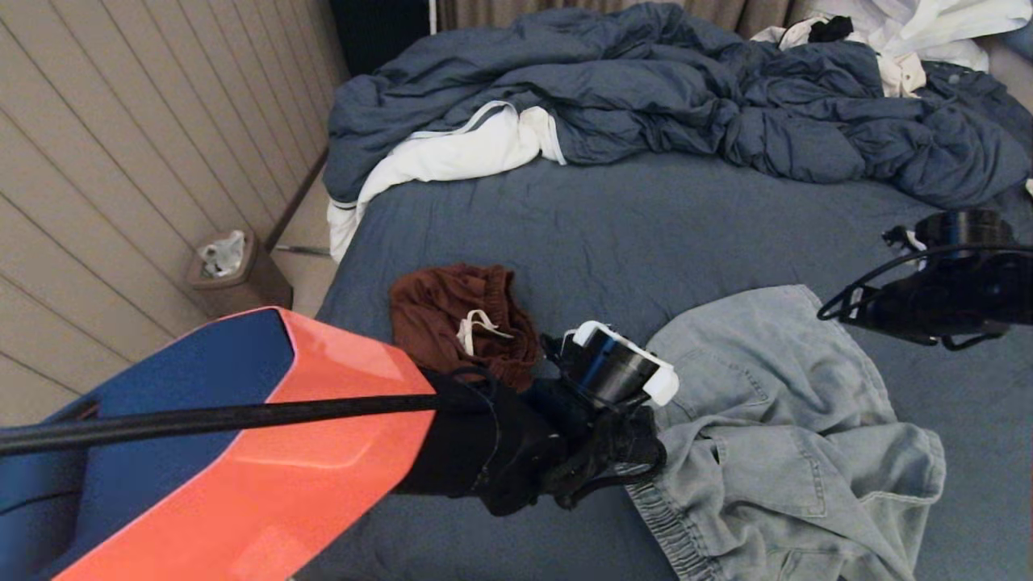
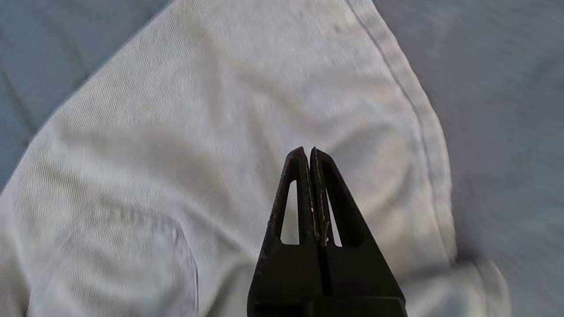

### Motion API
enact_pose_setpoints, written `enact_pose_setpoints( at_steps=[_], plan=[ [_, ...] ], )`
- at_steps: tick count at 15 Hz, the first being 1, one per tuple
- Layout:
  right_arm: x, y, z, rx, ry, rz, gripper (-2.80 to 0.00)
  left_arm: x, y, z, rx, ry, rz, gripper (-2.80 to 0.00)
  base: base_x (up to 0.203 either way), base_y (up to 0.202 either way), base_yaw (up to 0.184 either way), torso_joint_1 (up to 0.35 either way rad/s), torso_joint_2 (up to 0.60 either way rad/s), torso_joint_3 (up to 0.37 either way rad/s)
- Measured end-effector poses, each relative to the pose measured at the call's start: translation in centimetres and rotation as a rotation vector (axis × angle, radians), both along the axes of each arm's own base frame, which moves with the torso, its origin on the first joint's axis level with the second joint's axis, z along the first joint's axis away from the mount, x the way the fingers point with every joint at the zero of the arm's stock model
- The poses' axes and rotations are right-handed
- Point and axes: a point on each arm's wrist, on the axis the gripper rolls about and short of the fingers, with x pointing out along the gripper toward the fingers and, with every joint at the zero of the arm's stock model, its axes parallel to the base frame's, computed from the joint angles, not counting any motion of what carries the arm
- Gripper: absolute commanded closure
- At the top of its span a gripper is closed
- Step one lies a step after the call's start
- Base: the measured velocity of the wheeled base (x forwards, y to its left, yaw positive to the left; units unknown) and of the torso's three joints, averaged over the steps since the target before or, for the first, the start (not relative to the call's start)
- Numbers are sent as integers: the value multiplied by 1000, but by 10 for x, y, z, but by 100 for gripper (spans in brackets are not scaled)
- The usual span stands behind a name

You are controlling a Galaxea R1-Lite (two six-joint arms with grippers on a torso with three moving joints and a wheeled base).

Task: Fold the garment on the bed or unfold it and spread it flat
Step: Unford the blue shorts

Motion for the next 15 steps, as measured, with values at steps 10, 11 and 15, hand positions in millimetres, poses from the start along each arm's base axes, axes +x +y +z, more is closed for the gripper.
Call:
enact_pose_setpoints(
  at_steps=[10,11,15],
  plan=[
    [78,-17,-12,-49,-113,12,0,7,-19,-28,31,42,10,-280,0,0,0,0,0,0],
    [83,-19,-17,-51,-109,12,0,6,-21,-29,31,43,7,-280,0,0,0,0,0,0],
    [94,-27,-31,-54,-105,5,0,-3,-22,-29,30,80,15,-280,0,0,0,0,0,0]
  ],
)
